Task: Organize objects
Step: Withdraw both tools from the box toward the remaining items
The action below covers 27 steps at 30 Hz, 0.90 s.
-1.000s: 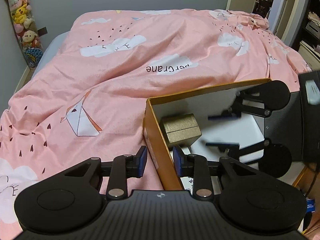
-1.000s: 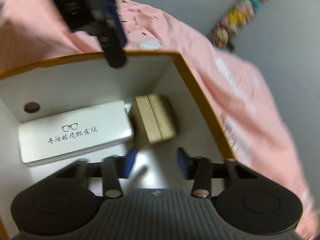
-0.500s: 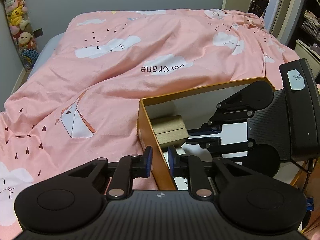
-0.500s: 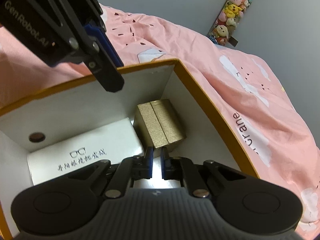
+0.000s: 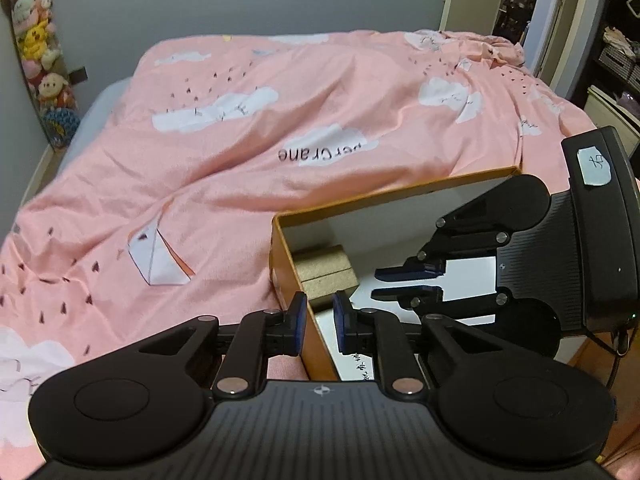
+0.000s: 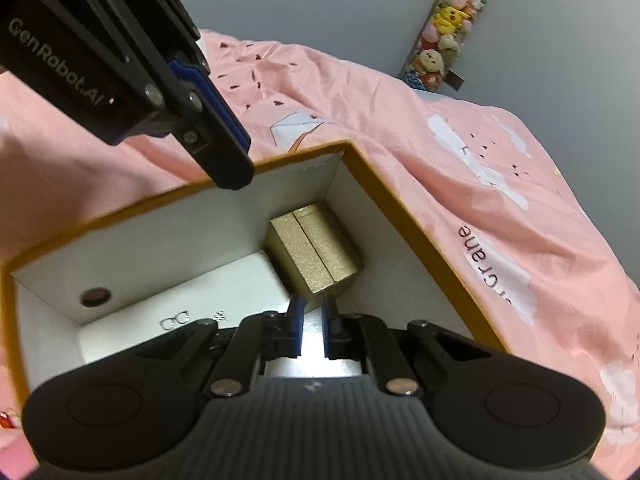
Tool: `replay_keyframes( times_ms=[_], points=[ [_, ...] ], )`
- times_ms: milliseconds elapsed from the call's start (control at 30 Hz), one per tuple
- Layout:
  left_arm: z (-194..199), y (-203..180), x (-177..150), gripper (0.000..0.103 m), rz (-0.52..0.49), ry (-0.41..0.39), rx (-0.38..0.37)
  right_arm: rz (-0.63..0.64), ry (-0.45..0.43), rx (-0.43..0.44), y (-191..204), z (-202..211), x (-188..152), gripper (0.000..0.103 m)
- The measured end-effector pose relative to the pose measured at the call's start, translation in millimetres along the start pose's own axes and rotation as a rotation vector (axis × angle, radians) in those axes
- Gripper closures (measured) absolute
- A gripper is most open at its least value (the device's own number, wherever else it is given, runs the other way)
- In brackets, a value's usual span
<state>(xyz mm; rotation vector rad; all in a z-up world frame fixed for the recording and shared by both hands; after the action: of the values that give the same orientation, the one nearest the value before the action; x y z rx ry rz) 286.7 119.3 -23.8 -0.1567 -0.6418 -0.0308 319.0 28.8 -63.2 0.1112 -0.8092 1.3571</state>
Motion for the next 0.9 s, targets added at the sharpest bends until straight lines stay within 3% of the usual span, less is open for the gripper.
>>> replay_keyframes(
  times_ms=[133, 200, 333, 400, 500, 633, 767, 900],
  points=[
    [21.4, -7.1, 1.4, 0.085, -0.025, -0.026, 0.012, -0.068, -0.019, -0.035, -3.9, 18.3, 2.7, 0.088],
    [31.3, -11.0, -0.1, 0.085, -0.038, -0.033, 0.016, -0.114, -0.037, -0.025, -4.1, 30.6, 2.0, 0.080],
    [49.5, -18.3, -6.9, 0.085, -0.058, -0.041, 0.022, -0.189, -0.075, -0.011, -1.2, 55.3, -2.8, 0.075],
    [58.5, -22.1, -12.2, 0.085, -0.063, -0.044, 0.022, -0.215, -0.085, -0.014, 3.1, 69.3, -6.4, 0.064],
    [72.2, -27.2, -20.7, 0.085, -0.063, -0.058, 0.020, -0.250, -0.093, -0.020, 11.0, 89.6, -10.7, 0.059],
    [88.6, -35.2, -34.2, 0.085, -0.021, -0.087, -0.005, -0.332, -0.115, 0.000, 22.4, 116.3, -18.7, 0.054],
    [104.1, -47.9, -53.6, 0.080, 0.017, -0.125, -0.019, -0.507, -0.128, 0.048, 32.0, 139.7, -35.3, 0.040],
    [111.2, -64.7, -81.0, 0.080, 0.071, -0.124, -0.072, -0.635, -0.125, 0.023, 44.3, 155.7, -58.1, 0.039]
  ],
)
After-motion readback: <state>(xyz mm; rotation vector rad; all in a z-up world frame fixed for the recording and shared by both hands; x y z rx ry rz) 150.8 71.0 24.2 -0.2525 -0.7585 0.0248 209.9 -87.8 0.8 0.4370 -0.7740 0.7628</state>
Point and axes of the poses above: each gripper's, at about its wrist camera, not at the fingertips, and z roughly against the way its jaws point, y to its left, x to its top, the point moved 7 cm from there along -z, roughly the way its jaws point, and after that the axes turned 9 degrees about z, right-handed, at the moved point
